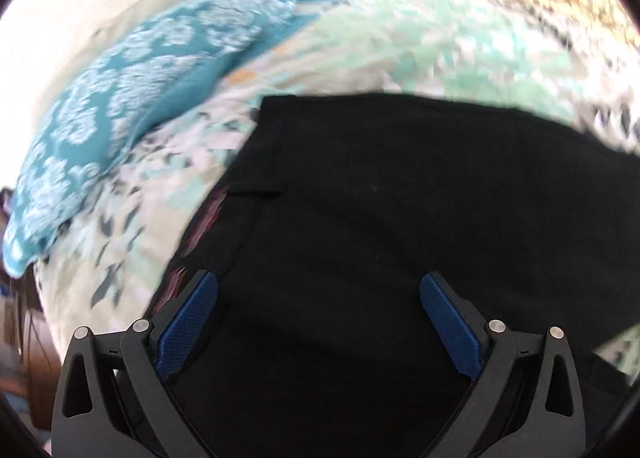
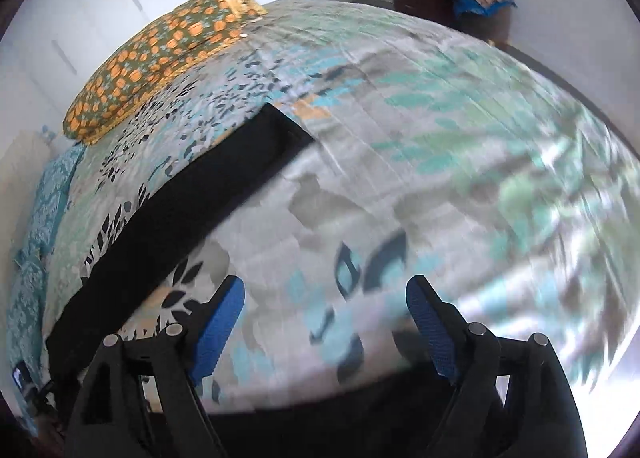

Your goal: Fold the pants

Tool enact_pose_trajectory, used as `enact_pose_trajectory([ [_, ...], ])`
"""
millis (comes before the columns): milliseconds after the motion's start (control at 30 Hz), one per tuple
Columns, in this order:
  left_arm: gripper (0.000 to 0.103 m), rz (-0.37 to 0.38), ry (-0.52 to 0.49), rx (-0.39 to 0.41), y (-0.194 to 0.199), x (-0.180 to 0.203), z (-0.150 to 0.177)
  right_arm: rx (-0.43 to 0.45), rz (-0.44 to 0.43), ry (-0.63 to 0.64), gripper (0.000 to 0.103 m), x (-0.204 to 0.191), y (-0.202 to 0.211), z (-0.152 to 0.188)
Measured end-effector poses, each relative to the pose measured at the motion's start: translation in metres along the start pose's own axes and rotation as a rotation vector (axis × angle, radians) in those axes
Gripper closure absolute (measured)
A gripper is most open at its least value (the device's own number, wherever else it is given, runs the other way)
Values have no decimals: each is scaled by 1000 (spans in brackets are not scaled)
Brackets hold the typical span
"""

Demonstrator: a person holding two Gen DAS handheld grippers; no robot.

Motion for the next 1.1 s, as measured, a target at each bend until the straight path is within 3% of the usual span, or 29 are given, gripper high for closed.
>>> enact_pose_trajectory([
  [67, 1, 97, 24, 5, 24, -3, 10, -69, -39, -132, 19, 28, 1, 25],
  [133, 1, 160, -9, -6, 42, 1, 28, -128, 6, -223, 19, 58, -9, 42],
  [167, 1, 168, -31, -12, 47, 3, 36, -127, 26, -267, 19, 73, -12, 44],
  [233, 1, 178, -75, -30, 60, 6, 58, -77, -30, -369, 22, 89, -7, 39],
  [300, 1, 172, -108, -45, 71, 4, 82, -54, -1, -353, 22, 89, -4, 32],
  [400, 1, 137, -90, -71, 76, -10, 103, 4, 155, -268, 22, 76, 13, 31],
  [467, 1, 150, -31, -96, 77, -18, 109, 65, 110, -215, 22, 54, 29, 37],
  [567, 1, 179, -18, -53, 88, -16, 107, 86, 46, -81, 20, -1, 42, 64],
  [700, 1, 220, -168, 43, 113, 23, 116, 14, -78, 142, 19, -89, 33, 128],
  [867, 1, 290, -296, 75, 121, 66, 135, -127, -163, 513, 19, -183, 6, 200],
  [1000, 1, 278, -358, 69, 114, 81, 142, -100, -176, 768, 18, -221, 4, 238],
  [1100, 1, 260, -376, 69, 110, 86, 144, -118, -174, 859, 17, -226, -8, 254],
])
Point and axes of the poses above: each gripper's, at about its wrist camera, not at the fingertips, and y roughly against the way its jaws point, x to its right, z to its underside, the point moved 4 cm from there along -y, roughly the way its jaws point, and after that the axes turned 4 degrees about -z, right-handed, at the moved point
